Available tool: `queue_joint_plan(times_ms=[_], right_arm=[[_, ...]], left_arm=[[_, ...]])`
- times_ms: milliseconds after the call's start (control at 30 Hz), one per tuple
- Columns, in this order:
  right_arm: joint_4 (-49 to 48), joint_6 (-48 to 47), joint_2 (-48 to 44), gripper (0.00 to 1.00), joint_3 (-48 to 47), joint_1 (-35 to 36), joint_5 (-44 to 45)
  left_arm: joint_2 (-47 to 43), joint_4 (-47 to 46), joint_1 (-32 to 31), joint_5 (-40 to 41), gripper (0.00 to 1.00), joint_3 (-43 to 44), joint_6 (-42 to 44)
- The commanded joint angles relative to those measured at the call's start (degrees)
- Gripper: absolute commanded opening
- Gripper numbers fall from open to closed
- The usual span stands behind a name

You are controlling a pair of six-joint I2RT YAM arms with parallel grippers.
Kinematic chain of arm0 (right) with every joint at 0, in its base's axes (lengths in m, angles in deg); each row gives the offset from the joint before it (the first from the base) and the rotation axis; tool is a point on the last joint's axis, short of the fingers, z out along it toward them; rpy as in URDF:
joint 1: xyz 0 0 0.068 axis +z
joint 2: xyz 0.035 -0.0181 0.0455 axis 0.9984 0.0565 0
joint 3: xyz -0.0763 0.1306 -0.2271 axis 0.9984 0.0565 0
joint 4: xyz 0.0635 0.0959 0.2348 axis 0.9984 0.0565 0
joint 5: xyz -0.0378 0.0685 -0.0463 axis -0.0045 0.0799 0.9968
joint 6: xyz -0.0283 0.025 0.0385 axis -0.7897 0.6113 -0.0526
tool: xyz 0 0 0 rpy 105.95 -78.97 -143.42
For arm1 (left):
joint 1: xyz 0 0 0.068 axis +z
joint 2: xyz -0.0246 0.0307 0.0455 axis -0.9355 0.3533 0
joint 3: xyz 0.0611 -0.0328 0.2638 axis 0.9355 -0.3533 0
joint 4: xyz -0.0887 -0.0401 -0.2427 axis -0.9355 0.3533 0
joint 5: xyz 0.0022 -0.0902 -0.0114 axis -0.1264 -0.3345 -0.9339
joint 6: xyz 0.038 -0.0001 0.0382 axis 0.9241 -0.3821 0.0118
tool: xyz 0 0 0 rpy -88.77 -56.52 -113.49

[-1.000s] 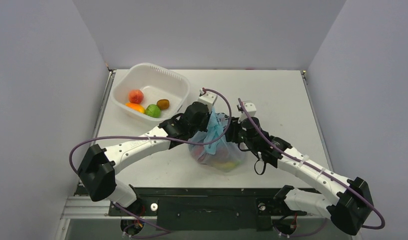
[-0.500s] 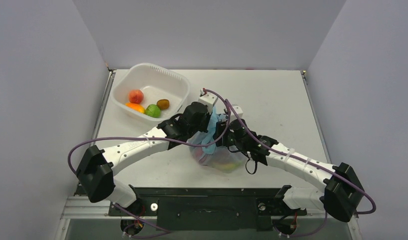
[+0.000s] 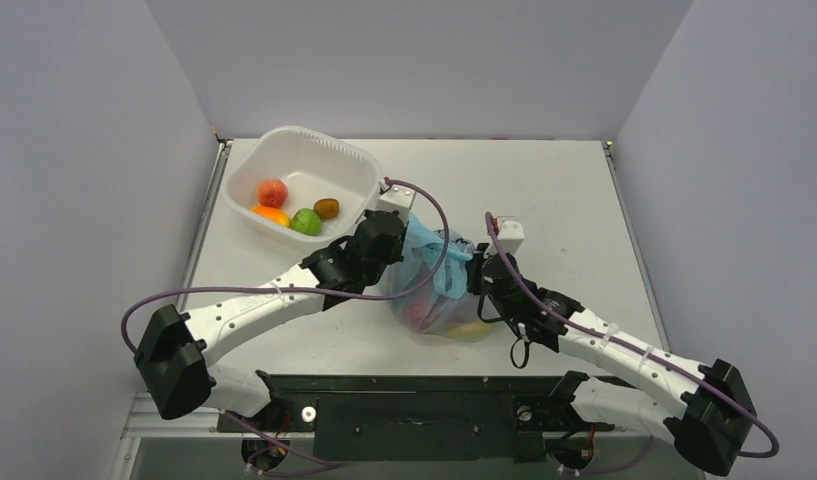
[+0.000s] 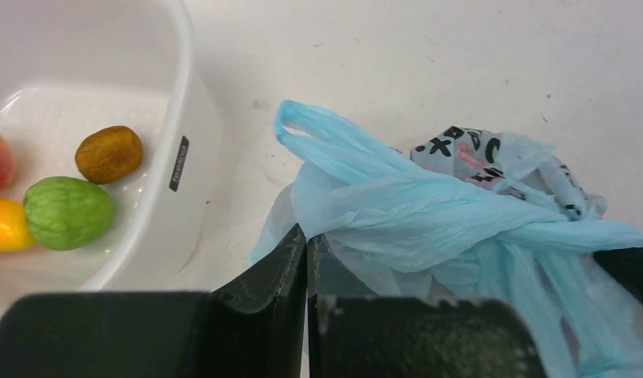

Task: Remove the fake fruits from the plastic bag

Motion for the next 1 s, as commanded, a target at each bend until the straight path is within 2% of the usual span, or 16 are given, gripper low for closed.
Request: queue_joint_plan(times_ms=[0, 100, 233, 367, 467, 567, 667, 767, 933, 967], right_arm=[[0.4, 4.6, -6.0, 0.00, 3.9, -3.4, 6.2], [0.2, 5.7, -9.2, 0.00, 7.3, -8.4, 1.7], [1.8, 1.4, -9.6, 0.00, 6.7, -9.6, -3.2], [3.8, -4.5, -9.8, 0.00, 3.2, -9.2, -7.1], [4.4, -7.6, -10.2, 0.05, 0.9, -8.3, -8.4], [4.1, -11.1, -9.3, 0.06, -0.9, -7.4, -13.4], [4.2, -13.0, -7.0, 0.05, -2.1, -4.2, -14.8], [3.6, -13.1, -5.6, 0.05, -2.5, -2.5, -14.6], [2.8, -12.6, -4.3, 0.05, -2.3, -1.7, -16.0], [2.8, -12.7, -4.2, 0.05, -2.3, -1.6, -16.0]], left_arm=[[-5.3, -7.7, 0.2, 9.2, 0.00, -1.4, -0.7], [-6.5, -9.2, 0.1, 10.0, 0.00, -3.0, 0.0], [-8.6, -12.9, 0.2, 9.3, 0.00, -4.6, 1.0], [-9.9, -14.8, 0.2, 3.4, 0.00, -5.7, 3.1], [-10.7, -15.6, 0.2, -1.8, 0.02, -6.1, 5.7], [-11.5, -16.4, 0.2, -5.5, 0.14, -6.2, 6.6], [-12.5, -16.5, 0.2, -7.0, 0.33, -6.2, 6.7], [-12.4, -16.3, 0.2, -8.5, 0.39, -6.1, 6.9], [-6.7, -9.0, 0.2, -15.8, 0.40, -0.4, 8.6], [-5.9, -8.3, 0.2, -16.7, 0.30, 0.1, 8.7]])
